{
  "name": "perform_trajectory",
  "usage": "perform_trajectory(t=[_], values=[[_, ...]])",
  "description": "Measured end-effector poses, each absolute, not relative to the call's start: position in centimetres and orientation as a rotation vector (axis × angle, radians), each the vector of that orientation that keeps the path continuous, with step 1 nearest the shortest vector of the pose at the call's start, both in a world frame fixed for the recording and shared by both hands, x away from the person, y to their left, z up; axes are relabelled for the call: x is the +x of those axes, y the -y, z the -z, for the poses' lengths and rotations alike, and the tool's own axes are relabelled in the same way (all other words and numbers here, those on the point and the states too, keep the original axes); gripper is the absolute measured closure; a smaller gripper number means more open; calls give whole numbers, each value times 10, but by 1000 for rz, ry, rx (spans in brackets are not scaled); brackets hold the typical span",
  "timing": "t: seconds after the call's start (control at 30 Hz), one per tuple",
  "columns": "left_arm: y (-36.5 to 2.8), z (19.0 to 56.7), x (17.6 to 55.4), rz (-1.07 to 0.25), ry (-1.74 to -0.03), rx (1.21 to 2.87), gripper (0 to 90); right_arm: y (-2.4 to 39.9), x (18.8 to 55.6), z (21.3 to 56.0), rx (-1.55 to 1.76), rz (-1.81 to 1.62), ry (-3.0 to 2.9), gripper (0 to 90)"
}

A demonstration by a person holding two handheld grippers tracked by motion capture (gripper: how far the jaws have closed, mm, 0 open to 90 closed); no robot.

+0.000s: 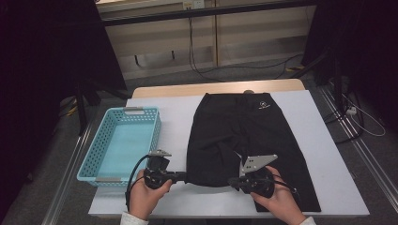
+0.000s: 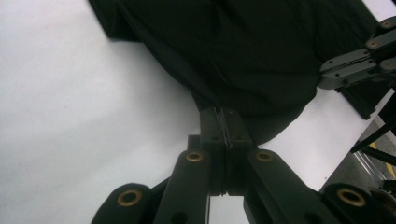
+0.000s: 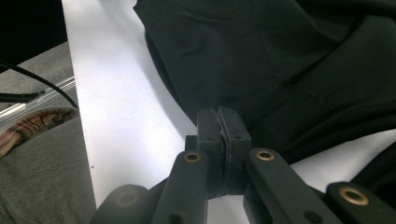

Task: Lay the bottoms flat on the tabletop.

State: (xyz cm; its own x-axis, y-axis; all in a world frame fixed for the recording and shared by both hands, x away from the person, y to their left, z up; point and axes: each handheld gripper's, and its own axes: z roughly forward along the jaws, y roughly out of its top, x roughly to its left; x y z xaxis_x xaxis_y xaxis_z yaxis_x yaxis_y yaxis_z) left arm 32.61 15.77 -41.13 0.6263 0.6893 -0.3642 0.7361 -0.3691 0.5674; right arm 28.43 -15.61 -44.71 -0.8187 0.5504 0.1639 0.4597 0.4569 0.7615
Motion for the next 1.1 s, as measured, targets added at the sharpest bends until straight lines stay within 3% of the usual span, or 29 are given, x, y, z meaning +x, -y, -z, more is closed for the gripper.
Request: perform_trajectory(t=[1.1], values=[[-171, 402, 327, 72, -1125, 2073, 899, 134, 264, 429, 718, -1373, -2664, 888]])
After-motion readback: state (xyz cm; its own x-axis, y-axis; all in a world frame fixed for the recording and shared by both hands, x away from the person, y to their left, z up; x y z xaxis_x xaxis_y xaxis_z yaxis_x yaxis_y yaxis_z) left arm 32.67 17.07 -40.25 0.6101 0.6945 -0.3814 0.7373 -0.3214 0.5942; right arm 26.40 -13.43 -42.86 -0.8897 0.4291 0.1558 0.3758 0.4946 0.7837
